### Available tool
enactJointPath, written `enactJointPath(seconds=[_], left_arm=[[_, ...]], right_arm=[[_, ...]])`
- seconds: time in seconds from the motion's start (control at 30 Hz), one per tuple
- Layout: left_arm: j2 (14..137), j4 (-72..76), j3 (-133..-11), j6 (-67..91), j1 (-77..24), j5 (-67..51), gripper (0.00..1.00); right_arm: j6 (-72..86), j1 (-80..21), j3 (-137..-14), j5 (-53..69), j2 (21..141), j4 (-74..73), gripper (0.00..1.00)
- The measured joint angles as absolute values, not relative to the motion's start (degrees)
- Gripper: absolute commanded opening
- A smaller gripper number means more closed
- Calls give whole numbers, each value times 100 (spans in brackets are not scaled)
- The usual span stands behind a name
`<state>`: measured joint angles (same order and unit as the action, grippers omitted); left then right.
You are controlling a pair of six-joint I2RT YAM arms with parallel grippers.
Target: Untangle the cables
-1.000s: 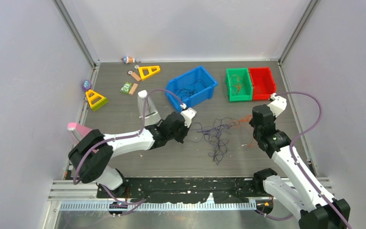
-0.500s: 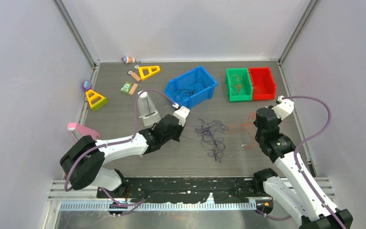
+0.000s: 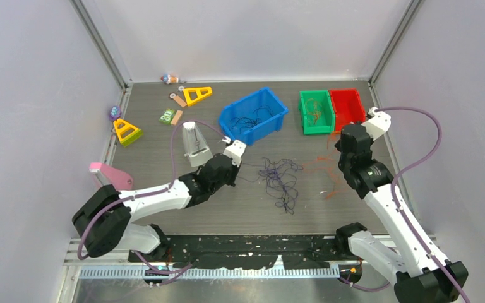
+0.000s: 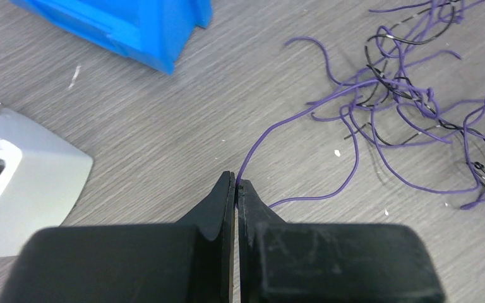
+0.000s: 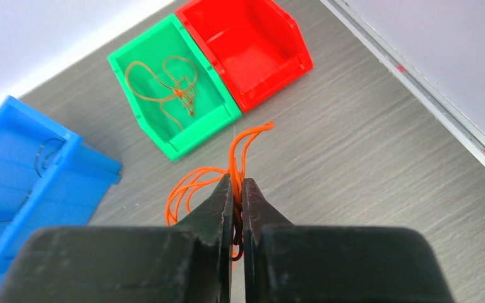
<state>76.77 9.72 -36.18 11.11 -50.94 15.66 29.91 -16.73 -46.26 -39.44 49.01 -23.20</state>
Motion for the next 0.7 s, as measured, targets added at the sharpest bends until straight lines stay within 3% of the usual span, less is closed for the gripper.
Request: enactJointPath(seconds=[0.47,0.7], left_arm=[[6678,735,-3070,1732,-4888,4025,0],[6635,755,-3015,1745,-4788,3811,0]], right_arm=[[2792,-1496,-6246,-5181,5103,-2582,5],[2534,-1435,-6410,-4202,5561,-2462,5]])
